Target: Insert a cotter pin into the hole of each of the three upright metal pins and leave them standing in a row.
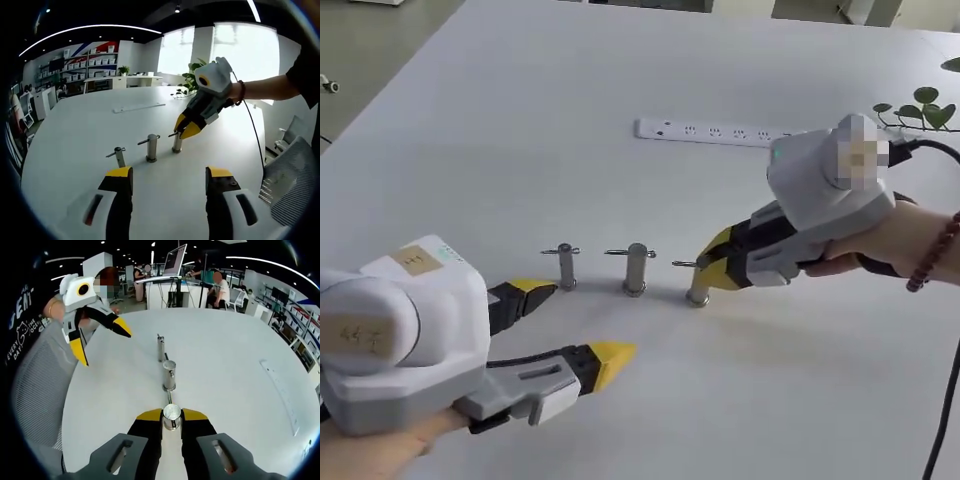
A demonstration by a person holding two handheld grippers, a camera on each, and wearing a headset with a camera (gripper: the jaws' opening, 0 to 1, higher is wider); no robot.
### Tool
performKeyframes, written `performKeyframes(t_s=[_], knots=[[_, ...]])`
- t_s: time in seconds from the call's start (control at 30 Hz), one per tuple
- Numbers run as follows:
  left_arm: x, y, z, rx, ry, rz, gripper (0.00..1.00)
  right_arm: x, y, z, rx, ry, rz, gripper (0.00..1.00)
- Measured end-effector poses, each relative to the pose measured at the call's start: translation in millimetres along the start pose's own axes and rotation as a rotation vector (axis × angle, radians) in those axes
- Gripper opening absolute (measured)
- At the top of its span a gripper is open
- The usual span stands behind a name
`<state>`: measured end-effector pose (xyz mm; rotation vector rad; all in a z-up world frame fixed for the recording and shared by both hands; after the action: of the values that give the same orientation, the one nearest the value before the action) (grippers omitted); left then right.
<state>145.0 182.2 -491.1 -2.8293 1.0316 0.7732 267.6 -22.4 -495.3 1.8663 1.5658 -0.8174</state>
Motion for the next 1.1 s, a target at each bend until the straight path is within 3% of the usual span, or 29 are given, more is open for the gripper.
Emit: performKeyframes(t_s=[0.4, 0.6, 1.1], knots=[[-1.5, -0.6, -1.0, -0.013, -0.002, 0.003, 0.59, -1.8, 9.6, 1.3, 0.028, 0.006, -0.031, 0.09], [-2.1, -0.5, -0.5, -0.014, -0.008, 0.002, 0.58, -1.3, 12.0, 1.0, 0.0, 0.003, -0.054, 0.09], [-6.2, -2.3, -0.3, -0.002, -0.015, -0.007, 0.59, 0.0, 16.1, 3.1, 0.016, 0.019, -0.06, 0.11]])
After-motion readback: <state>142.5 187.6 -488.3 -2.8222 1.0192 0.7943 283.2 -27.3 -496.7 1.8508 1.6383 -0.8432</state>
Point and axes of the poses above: the centre of the closed fingertips' face, and the gripper's own axes: x roughly forward along the fingers, y roughly to its right, z roughly out of its underside, the point moved 9 cm from there along -x, roughly backward along the fingers, and after that the axes turned 2 degrees about -y, right-handed, at the moved point
